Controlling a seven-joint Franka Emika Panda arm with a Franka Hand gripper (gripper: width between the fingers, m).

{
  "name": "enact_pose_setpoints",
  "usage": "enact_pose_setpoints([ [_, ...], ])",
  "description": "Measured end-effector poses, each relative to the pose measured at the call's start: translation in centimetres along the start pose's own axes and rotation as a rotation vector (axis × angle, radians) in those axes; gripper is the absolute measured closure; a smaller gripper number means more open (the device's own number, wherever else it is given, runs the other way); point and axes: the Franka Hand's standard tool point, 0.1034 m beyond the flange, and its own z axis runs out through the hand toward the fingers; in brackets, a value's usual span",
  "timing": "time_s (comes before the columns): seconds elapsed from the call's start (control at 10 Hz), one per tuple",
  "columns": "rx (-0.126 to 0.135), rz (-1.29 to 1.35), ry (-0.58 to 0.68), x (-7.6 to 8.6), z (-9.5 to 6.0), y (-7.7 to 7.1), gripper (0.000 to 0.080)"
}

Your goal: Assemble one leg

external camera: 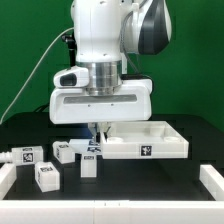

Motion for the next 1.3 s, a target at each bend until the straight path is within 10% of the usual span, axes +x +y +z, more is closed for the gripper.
enact_pose_setpoints([
  [0.2,0.002,0.005,-0.009,0.1,0.2,0.0,0.0749],
  [0.7,0.008,-0.020,0.015,9.8,0.0,-1.3,0.0748],
  [1.3,0.005,-0.015,0.003,9.4,0.8,-1.4,0.0748],
])
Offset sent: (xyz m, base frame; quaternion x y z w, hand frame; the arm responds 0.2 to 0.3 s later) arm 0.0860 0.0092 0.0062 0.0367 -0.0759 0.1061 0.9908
